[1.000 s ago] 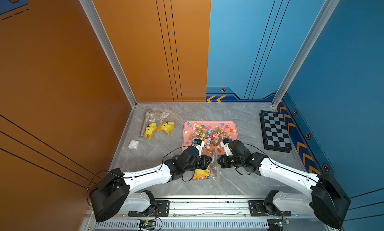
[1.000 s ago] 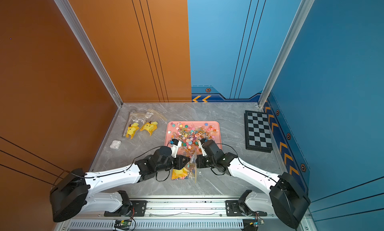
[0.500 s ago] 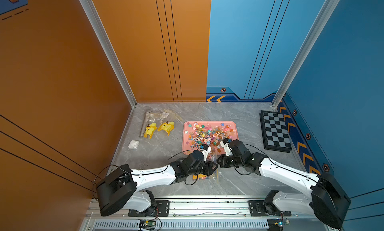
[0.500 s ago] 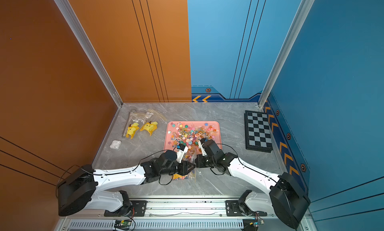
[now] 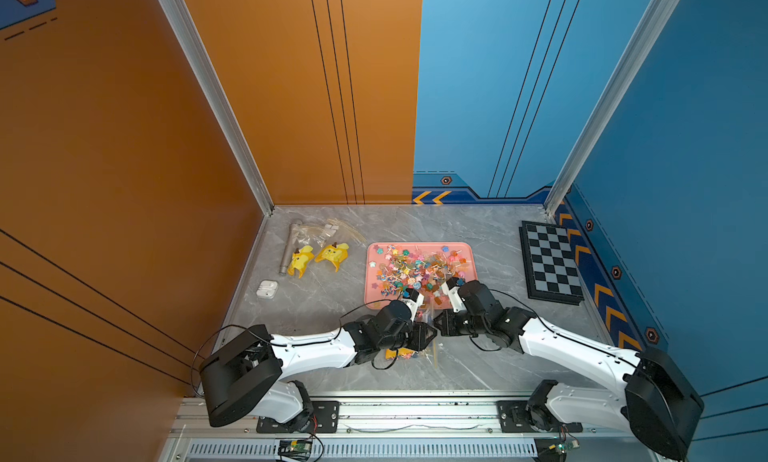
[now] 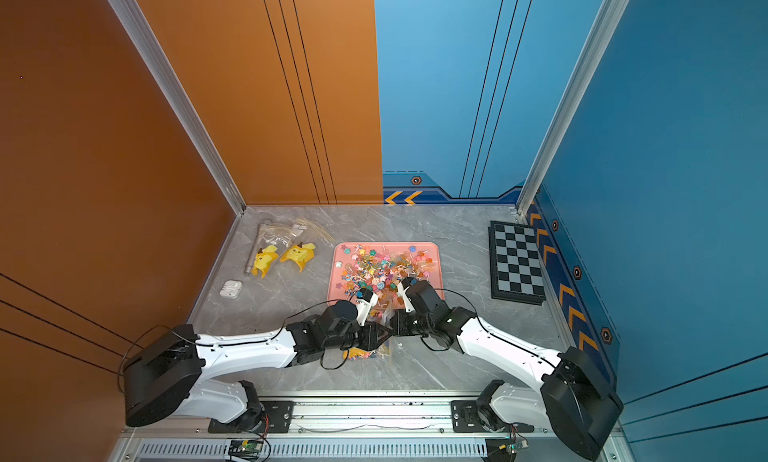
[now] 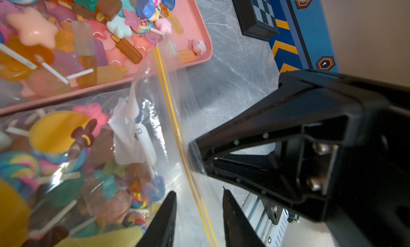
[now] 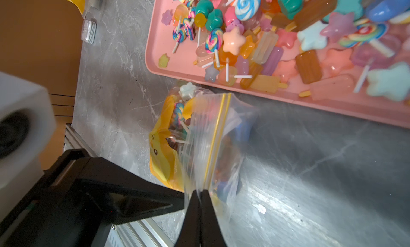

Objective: Pour candies out of the ziploc bag
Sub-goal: Open the ziploc bag at the center of the board.

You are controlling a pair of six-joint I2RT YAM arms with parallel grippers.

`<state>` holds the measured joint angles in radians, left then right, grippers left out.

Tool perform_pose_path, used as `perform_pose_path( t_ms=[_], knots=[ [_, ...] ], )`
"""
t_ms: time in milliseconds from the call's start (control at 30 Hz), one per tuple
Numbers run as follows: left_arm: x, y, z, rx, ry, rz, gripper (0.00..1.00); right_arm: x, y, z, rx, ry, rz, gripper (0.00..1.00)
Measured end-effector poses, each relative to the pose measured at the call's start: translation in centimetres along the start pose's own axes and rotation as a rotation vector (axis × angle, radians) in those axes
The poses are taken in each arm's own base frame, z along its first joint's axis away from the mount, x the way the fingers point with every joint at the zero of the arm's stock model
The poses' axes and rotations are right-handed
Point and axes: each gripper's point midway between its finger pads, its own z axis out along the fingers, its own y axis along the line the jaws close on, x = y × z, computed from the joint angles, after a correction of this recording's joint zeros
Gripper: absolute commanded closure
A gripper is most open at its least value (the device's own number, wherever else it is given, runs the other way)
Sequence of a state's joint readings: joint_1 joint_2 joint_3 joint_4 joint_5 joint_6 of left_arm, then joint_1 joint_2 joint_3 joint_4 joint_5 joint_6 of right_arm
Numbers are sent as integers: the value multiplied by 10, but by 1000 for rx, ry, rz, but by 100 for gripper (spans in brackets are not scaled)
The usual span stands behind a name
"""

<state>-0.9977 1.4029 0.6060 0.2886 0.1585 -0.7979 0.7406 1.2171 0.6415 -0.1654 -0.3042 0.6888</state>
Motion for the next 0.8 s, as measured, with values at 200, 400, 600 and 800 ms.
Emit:
perform_pose_path(
  t_ms=[200, 400, 600, 800],
  knots=[
    [2, -1, 1, 2, 5, 3, 63, 1, 1, 0, -7, 3, 0, 100],
    [4, 3, 4, -14, 9, -9, 74, 1, 1, 0, -7, 4, 6, 100],
    [1, 4, 4, -22, -3, -12, 82, 1, 1, 0, -6, 4, 7, 100],
    [1, 5, 4, -24, -5, -14, 92, 2, 1, 0, -7, 6, 5, 100]
  ],
)
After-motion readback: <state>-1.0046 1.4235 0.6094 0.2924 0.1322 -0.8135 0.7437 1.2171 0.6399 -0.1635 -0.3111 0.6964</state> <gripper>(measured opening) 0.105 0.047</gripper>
